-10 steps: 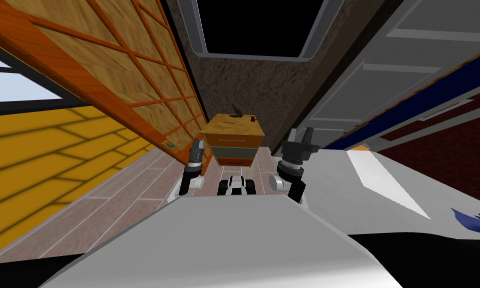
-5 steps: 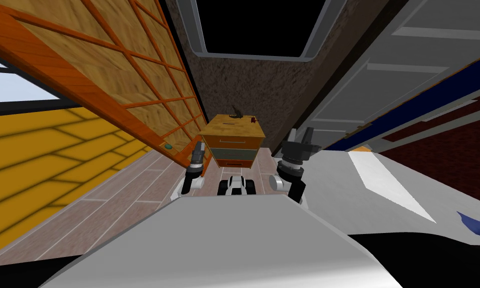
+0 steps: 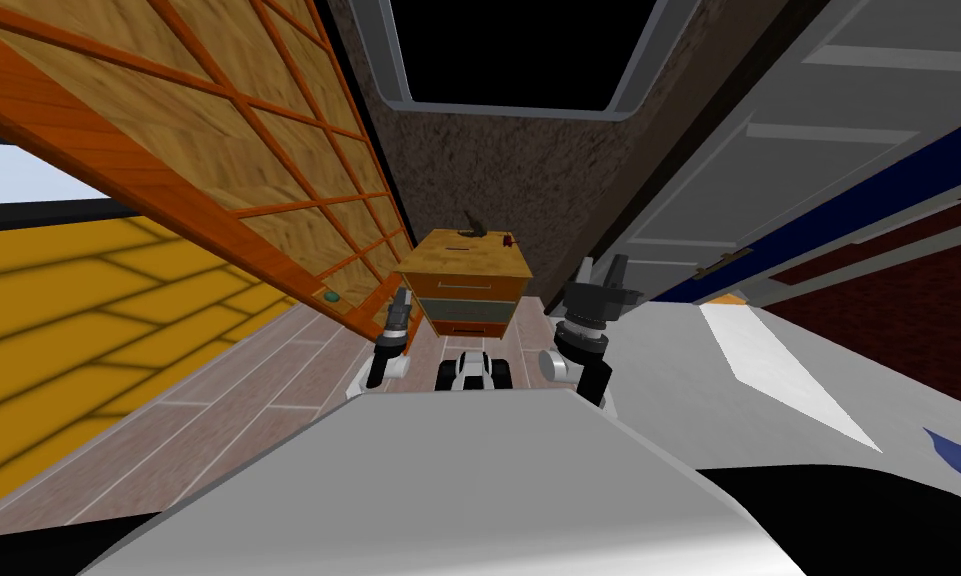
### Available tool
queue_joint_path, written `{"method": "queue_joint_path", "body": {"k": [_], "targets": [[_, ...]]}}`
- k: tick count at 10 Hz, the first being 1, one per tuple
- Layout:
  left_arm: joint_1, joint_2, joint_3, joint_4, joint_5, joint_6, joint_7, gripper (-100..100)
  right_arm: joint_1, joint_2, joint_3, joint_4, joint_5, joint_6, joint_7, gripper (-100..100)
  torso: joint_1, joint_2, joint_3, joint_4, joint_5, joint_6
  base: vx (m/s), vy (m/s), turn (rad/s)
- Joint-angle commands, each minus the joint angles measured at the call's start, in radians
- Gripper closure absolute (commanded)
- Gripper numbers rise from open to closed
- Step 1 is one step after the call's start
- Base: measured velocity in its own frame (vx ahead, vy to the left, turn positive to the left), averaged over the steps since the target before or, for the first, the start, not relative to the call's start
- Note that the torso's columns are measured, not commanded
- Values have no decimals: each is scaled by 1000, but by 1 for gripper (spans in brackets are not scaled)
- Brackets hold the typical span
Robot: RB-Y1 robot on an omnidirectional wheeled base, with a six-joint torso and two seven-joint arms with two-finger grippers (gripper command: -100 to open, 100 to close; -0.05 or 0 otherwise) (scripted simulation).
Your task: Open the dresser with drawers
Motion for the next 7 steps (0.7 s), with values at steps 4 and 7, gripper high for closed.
{"method": "queue_joint_path", "body": {"k": [4, 7], "targets": [[-37, 0, 11, 142, -11, -95, -2, -100, 0, 0, 0, 0, 0, 0, 0, 0, 0, 0, 0, 0, 0, 0, 48, -6, 3], [-49, -1, 15, 205, -15, -123, -3, -100, 0, 0, 0, 0, 0, 0, 0, 0, 1, -1, 0, 0, 0, 0, 53, -2, 3]]}}
